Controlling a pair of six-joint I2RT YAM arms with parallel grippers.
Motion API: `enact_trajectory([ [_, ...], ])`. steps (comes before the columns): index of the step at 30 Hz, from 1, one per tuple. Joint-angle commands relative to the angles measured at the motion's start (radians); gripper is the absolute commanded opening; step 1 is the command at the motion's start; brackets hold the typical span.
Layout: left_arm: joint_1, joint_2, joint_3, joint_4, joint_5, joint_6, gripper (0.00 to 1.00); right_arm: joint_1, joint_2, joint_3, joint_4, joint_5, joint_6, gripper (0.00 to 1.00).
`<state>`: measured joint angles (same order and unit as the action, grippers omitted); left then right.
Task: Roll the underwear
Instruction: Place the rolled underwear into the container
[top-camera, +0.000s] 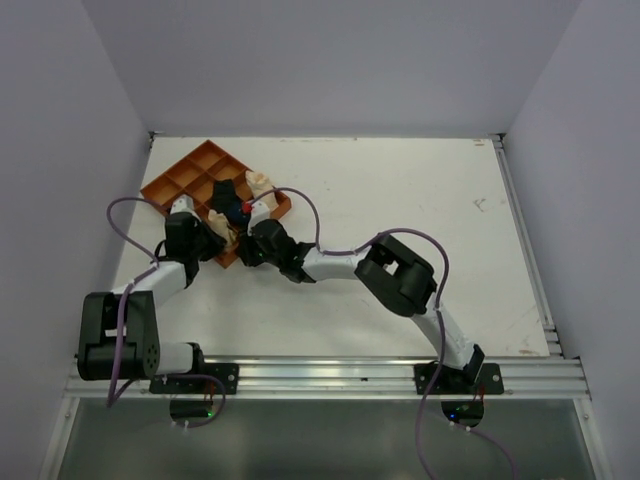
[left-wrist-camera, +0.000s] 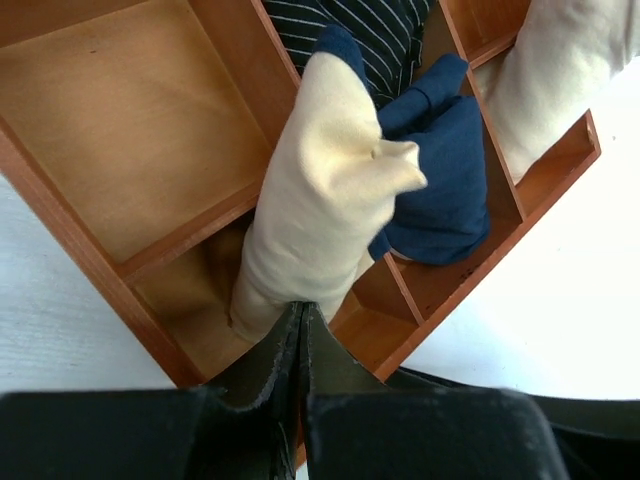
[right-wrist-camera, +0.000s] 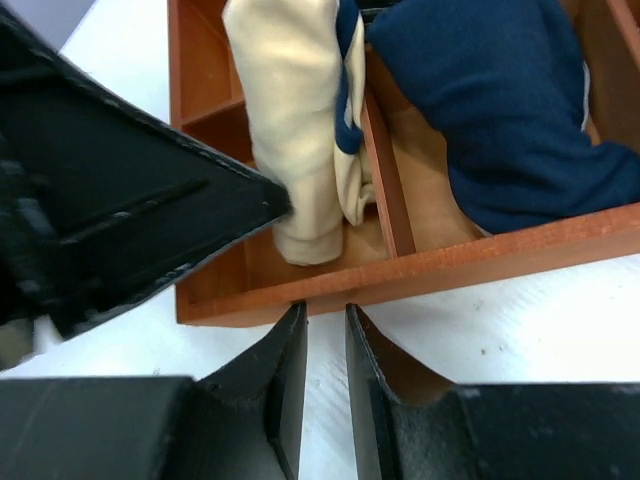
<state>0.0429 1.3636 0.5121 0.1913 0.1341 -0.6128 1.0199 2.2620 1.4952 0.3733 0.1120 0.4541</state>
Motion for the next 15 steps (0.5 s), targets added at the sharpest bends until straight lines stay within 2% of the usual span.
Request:
enact_trajectory([
  [1, -0.006, -0.069, 0.054, -0.050, -0.066, 0.004, 0.05, -0.003, 0.050, 0.098, -0.025, 0.002, 0.023, 0.25],
  [8, -0.006, -0.165, 0.135, -0.176, -0.189, 0.013, 0.13, 0.000, 0.123, 0.166, -0.001, -0.015, 0.064, 0.25],
  [15, -0.005, -0.283, 0.135, -0.155, -0.235, 0.048, 0.15, -0.001, 0.214, 0.311, -0.008, -0.080, 0.095, 0.26],
])
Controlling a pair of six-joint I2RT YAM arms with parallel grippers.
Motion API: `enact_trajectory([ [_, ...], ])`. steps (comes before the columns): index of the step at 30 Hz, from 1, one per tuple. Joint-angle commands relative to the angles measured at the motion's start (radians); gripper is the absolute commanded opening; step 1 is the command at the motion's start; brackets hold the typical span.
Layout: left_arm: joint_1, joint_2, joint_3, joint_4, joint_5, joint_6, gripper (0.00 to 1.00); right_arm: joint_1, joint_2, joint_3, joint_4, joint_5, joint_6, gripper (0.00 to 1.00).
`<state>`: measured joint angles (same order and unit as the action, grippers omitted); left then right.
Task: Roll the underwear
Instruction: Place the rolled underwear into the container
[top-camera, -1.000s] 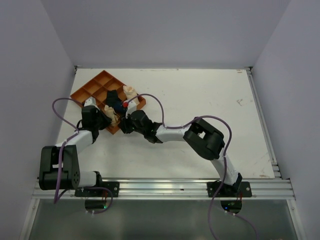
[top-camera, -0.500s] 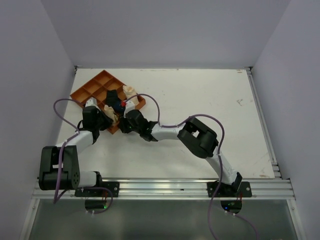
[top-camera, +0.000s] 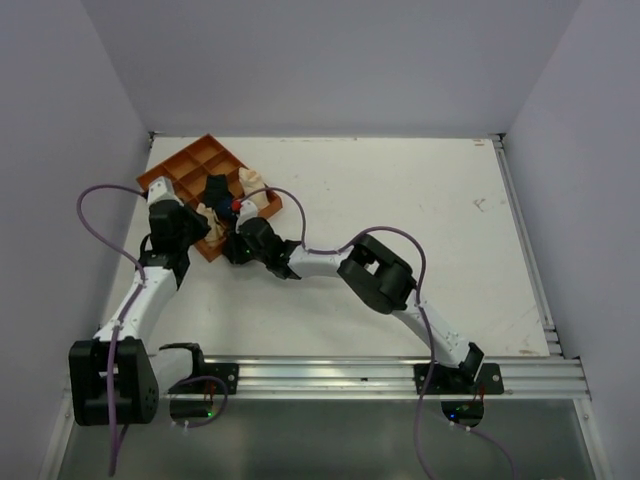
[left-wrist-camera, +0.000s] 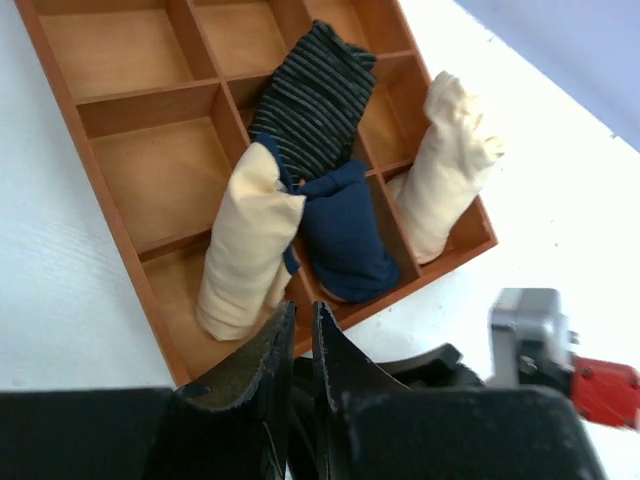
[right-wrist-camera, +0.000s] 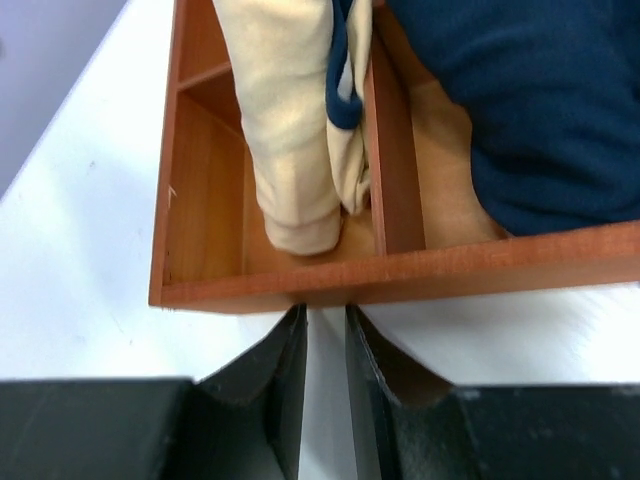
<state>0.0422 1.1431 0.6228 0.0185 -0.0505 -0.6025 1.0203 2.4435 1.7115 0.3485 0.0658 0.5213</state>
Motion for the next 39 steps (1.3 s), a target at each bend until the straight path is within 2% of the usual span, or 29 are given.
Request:
enact_trajectory([
  [1, -0.005, -0.080, 0.020, 0.029, -0.032, 0.078, 0.16, -0.002, 0.051, 0.118, -0.005, -0.050, 0.011, 0.26],
  [2, -0.005, -0.113, 0.015, 0.044, -0.002, 0.105, 0.18, -0.003, 0.055, 0.137, -0.031, -0.061, -0.003, 0.27],
  [3, -0.005, -0.126, 0.012, 0.088, 0.118, 0.137, 0.20, -0.002, 0.051, 0.145, -0.037, -0.084, -0.015, 0.27],
  [5, -0.004, -0.158, 0.006, 0.135, 0.269, 0.231, 0.23, -0.003, -0.012, 0.100, -0.034, -0.097, -0.041, 0.27],
  [6, -0.005, -0.164, -0.003, 0.188, 0.442, 0.251, 0.23, -0.002, -0.047, 0.018, -0.031, -0.087, -0.049, 0.27],
  [7, -0.005, -0.166, -0.006, 0.216, 0.512, 0.256, 0.23, -0.002, -0.084, -0.033, -0.023, -0.080, -0.076, 0.27],
  [8, -0.008, -0.163, -0.008, 0.237, 0.558, 0.241, 0.24, -0.003, -0.185, -0.140, -0.008, -0.069, -0.095, 0.27],
  [10, -0.025, -0.151, -0.015, 0.322, 0.688, 0.196, 0.23, -0.006, -0.294, -0.229, -0.089, -0.009, -0.129, 0.27],
  [11, -0.031, -0.138, -0.020, 0.355, 0.721, 0.179, 0.22, -0.009, -0.405, -0.274, -0.120, 0.043, -0.130, 0.27],
  [12, -0.089, -0.131, -0.026, 0.407, 0.751, 0.169, 0.20, -0.015, -0.476, -0.382, -0.144, 0.066, -0.132, 0.28],
  [14, -0.154, -0.122, -0.026, 0.435, 0.756, 0.162, 0.20, -0.023, -0.599, -0.495, -0.222, 0.147, -0.119, 0.33],
  [15, -0.218, -0.120, -0.026, 0.449, 0.756, 0.164, 0.20, -0.028, -0.732, -0.592, -0.255, 0.213, -0.107, 0.34],
  [18, -0.284, -0.144, -0.028, 0.445, 0.773, 0.164, 0.24, -0.031, -0.977, -0.758, -0.338, 0.288, -0.075, 0.48],
  [19, -0.295, -0.158, -0.035, 0.443, 0.781, 0.164, 0.31, -0.029, -1.041, -0.786, -0.392, 0.298, -0.064, 0.65],
  [20, -0.307, -0.183, -0.040, 0.443, 0.793, 0.164, 0.34, -0.032, -1.093, -0.811, -0.419, 0.310, -0.058, 0.73],
  [22, -0.340, -0.203, -0.052, 0.452, 0.873, 0.170, 0.43, -0.031, -1.242, -0.868, -0.489, 0.336, -0.046, 0.99],
  [25, -0.370, -0.256, -0.098, 0.448, 0.932, 0.181, 0.58, -0.029, -1.409, -0.920, -0.580, 0.397, -0.006, 0.99],
  [26, -0.375, -0.278, -0.119, 0.445, 0.943, 0.181, 0.59, -0.031, -1.451, -0.926, -0.607, 0.410, 0.009, 0.99],
  [27, -0.378, -0.287, -0.126, 0.417, 0.974, 0.187, 1.00, -0.029, -1.481, -0.934, -0.640, 0.422, 0.034, 0.99],
  [31, -0.378, -0.324, -0.127, 0.290, 1.009, 0.262, 1.00, -0.031, -1.627, -0.940, -0.787, 0.466, 0.078, 0.99],
  [39, -0.377, -0.410, -0.173, 0.238, 1.005, 0.256, 1.00, -0.029, -1.719, -0.984, -0.832, 0.460, 0.091, 0.99],
])
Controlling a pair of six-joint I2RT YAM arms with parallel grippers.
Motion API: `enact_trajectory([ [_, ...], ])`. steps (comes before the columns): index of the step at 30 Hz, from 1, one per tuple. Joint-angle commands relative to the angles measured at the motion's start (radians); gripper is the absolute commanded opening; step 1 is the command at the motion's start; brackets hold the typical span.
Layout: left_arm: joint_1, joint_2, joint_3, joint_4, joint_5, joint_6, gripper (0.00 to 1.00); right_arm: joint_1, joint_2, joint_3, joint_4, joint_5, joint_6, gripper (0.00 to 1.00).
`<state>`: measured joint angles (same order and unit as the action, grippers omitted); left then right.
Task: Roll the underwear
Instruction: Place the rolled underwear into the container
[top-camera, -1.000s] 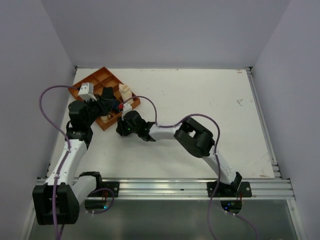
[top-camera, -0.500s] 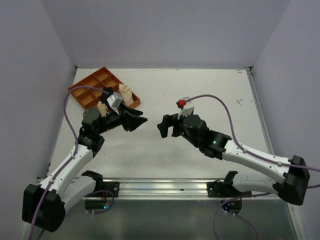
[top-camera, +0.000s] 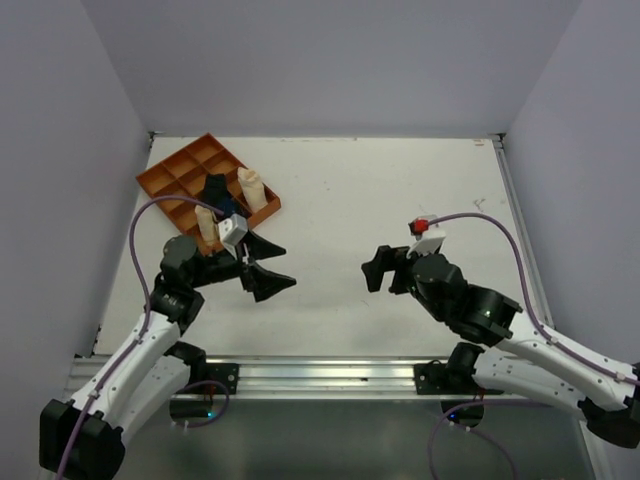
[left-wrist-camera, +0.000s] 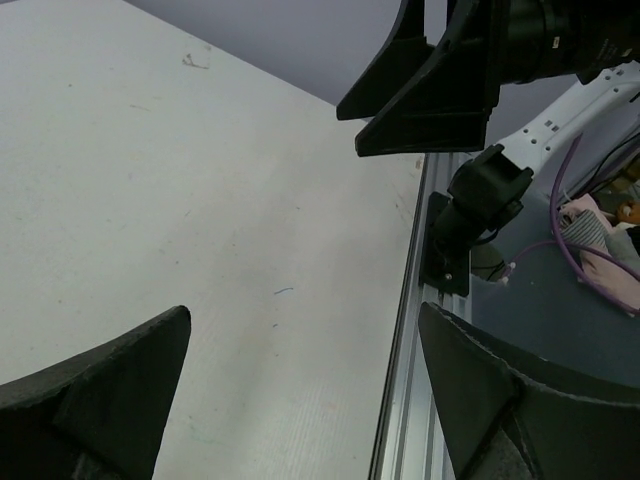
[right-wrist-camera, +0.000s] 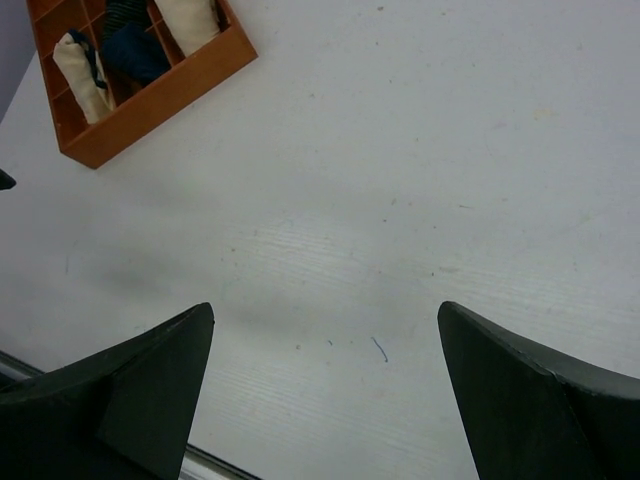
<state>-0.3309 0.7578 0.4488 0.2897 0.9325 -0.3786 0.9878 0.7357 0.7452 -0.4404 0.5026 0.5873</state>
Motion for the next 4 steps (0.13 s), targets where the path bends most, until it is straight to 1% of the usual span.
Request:
enact_trajectory([
  [1, -0.005, -0.028, 0.005, -0.059, 0.017, 0.035, 1.00, 0.003, -0.018, -0.027, -0.041, 0.021, 0.023, 0.99],
  [4, -0.005, -0.028, 0.022, -0.119, -0.017, 0.052, 1.00, 0.003, -0.027, -0.012, -0.067, 0.017, 0.032, 0.99],
])
